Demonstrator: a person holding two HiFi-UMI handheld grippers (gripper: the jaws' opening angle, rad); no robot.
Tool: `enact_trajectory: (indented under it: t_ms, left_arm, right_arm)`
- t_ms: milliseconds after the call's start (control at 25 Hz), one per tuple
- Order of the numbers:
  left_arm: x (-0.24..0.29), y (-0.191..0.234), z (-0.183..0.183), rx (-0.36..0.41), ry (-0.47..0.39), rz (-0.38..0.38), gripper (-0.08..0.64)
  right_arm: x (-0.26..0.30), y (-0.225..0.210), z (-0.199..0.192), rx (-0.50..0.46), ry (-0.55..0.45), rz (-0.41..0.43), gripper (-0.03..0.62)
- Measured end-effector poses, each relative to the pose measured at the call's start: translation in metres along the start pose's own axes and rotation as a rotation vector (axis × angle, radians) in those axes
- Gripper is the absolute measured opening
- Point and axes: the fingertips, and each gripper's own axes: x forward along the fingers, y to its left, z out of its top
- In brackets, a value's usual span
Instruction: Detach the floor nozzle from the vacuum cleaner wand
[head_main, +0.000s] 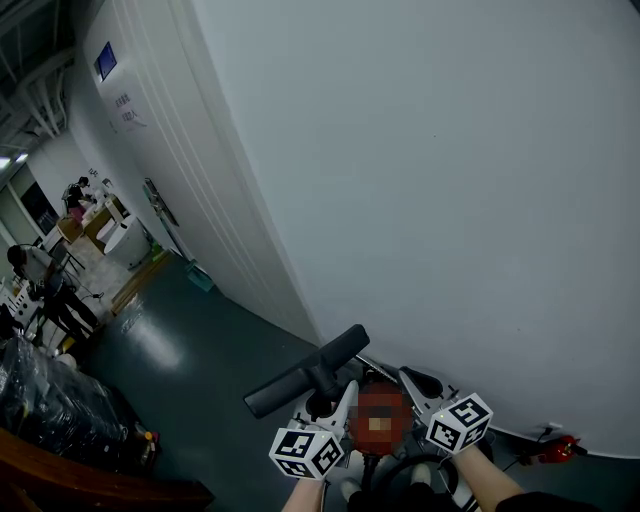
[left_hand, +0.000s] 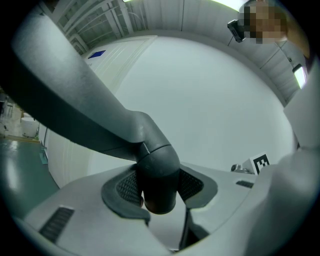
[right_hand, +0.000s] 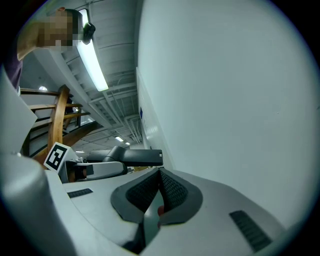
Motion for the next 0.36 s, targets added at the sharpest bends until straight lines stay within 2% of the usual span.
enact_trajectory:
  t_ms: [360]
  left_arm:
    - [0.0011, 0.0029, 0.001, -0.003, 0.003, 0.015, 0.167]
  right_arm:
    - [0.0031, 0.0002, 0.0028, 0.001, -0.005, 0.0, 0.018]
